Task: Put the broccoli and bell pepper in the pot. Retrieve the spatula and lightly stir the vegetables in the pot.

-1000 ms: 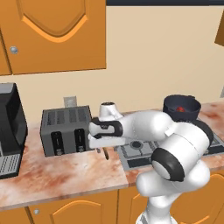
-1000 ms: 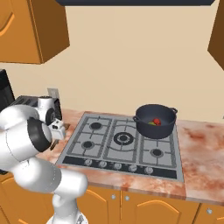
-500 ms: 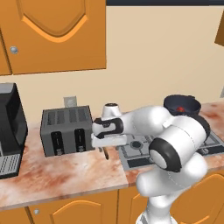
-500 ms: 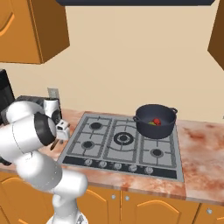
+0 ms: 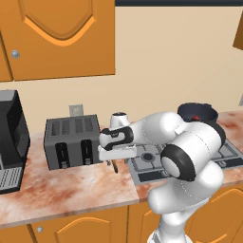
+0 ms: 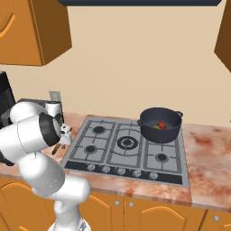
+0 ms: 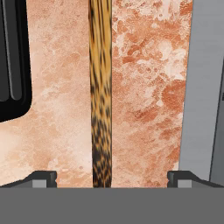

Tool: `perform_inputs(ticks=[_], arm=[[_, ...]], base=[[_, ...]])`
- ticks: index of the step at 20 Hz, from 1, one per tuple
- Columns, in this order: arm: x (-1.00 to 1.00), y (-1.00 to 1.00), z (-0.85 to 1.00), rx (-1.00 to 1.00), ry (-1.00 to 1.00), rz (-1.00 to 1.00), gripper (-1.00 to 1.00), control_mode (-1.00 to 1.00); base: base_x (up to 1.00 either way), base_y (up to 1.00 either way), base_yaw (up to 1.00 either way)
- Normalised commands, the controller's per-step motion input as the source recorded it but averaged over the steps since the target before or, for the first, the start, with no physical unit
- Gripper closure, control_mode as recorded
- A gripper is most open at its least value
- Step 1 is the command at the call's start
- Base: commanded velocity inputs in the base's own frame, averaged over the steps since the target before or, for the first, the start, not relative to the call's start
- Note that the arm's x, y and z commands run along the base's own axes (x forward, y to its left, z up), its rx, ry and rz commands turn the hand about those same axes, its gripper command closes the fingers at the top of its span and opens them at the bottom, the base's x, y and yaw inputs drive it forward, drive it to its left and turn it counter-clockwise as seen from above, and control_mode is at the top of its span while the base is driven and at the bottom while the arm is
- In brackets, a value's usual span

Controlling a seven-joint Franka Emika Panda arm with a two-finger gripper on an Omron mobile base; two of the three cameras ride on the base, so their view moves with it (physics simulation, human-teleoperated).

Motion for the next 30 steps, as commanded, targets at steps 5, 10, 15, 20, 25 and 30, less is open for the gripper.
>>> perform_inputs(ticks=[5,10,15,20,25,30], arm=[[-0.08,0.03,-0.01,0.0,0.0,0.0,-1.0,-1.0],[0.08,0.0,-0.03,0.0,0.0,0.0,-1.0,-1.0],[0.14,0.12,-0.26,0.0,0.02,0.0,-1.0,-1.0],[0.06,0.05,-0.31,0.0,0.02,0.0,-1.0,-1.0],[0.02,0.0,-0.18,0.0,0.0,0.0,-1.0,-1.0],[0.0,0.0,0.0,0.0,0.0,0.0,-1.0,-1.0]], base=[[0.0,0.0,0.0],[0.0,0.0,0.0],[0.0,0.0,0.0],[0.0,0.0,0.0],[0.0,0.0,0.0],[0.0,0.0,0.0]])
